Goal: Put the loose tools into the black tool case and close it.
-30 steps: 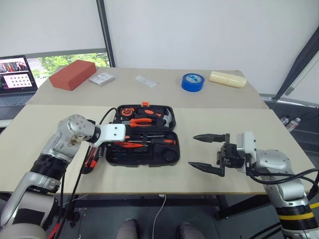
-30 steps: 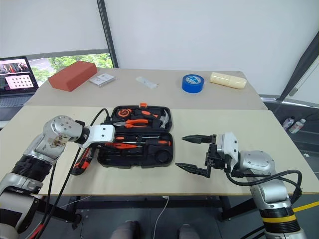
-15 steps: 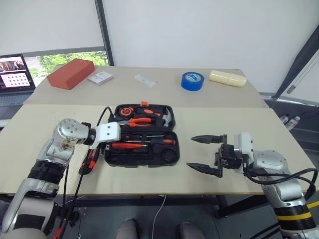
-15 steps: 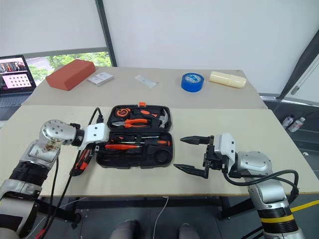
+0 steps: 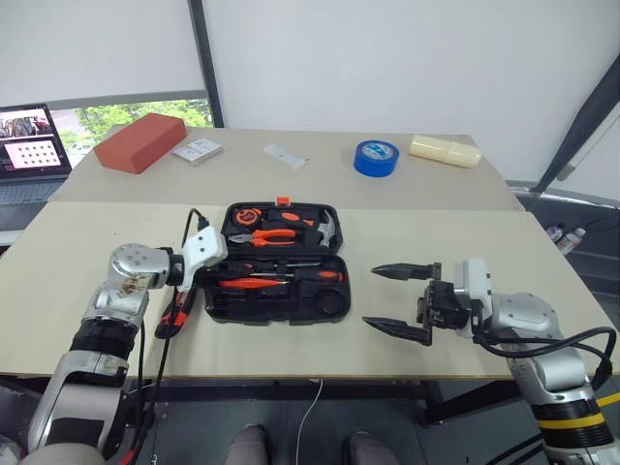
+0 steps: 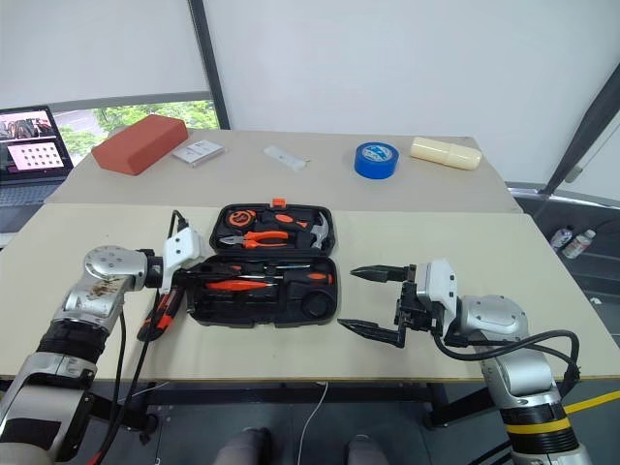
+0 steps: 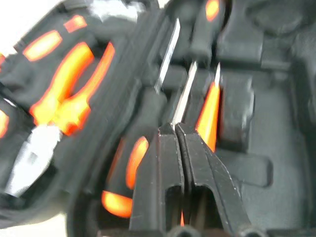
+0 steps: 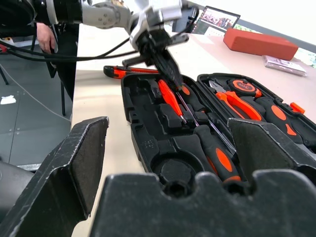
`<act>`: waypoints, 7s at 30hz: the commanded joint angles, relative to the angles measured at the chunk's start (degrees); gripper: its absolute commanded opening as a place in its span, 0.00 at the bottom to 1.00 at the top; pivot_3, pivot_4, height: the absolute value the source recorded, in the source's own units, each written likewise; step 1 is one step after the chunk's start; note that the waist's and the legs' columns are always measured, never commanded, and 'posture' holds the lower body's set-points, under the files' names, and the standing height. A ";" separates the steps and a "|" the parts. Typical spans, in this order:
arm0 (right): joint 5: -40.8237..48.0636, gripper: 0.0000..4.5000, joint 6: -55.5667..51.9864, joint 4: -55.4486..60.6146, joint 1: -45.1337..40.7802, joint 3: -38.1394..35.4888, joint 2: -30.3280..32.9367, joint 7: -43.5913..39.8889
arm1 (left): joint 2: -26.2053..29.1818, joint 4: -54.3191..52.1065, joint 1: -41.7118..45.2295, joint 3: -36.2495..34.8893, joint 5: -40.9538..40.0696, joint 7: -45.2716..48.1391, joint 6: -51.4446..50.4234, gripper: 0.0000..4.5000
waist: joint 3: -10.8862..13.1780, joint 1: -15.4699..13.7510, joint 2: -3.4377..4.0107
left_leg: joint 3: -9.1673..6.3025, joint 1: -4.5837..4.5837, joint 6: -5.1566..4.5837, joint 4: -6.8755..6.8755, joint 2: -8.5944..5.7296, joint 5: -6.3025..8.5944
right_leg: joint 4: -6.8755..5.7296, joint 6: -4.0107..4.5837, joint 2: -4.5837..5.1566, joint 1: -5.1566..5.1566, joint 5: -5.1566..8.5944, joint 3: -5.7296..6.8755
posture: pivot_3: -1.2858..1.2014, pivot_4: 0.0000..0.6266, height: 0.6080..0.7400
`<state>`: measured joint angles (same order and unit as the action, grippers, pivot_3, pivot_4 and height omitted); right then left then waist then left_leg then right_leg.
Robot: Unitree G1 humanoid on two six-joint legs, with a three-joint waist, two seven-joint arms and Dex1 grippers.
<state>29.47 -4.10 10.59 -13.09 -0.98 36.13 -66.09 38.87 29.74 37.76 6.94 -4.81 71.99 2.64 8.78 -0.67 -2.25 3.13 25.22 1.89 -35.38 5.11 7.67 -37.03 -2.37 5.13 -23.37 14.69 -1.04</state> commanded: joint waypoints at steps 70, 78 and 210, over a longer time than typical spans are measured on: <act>-0.45 1.00 1.04 -1.87 0.00 -0.63 -2.94 1.27 | -1.14 -4.64 -4.19 -0.94 -1.42 -2.48 -5.66 0.01 | 0.00 0.10 0.01 | -0.06 -0.04 0.00 0.00 -0.04 0.00 | -0.01 0.01 0.01 0.07 -0.01 0.00 | 0.52 0.24 1.00; -0.07 1.00 2.79 -3.20 0.01 -2.52 -3.52 1.13 | -1.65 -15.75 -12.94 -18.81 -17.86 -5.50 -5.70 0.17 | 0.01 0.61 -0.01 | -0.07 -0.02 0.00 -0.01 -0.03 0.00 | -0.01 0.10 0.01 0.05 -0.09 -0.01 | 0.52 0.24 1.00; 1.78 1.00 0.94 3.47 16.83 -17.68 2.54 7.70 | -6.78 -17.67 -14.62 -9.43 -16.68 0.88 -0.83 0.24 | -0.05 0.01 0.52 | -0.16 -0.13 -0.18 -0.38 -0.20 0.08 | 0.07 0.16 0.17 0.59 0.32 -0.03 | 0.52 0.24 1.00</act>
<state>31.51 -3.74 13.07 1.47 -14.43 38.01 -60.31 32.91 14.50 23.76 2.60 -16.32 71.08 -4.94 8.74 -0.67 -1.74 2.97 25.15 1.68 -35.76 4.92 7.78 -36.96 -2.12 5.29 -22.83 14.91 -1.07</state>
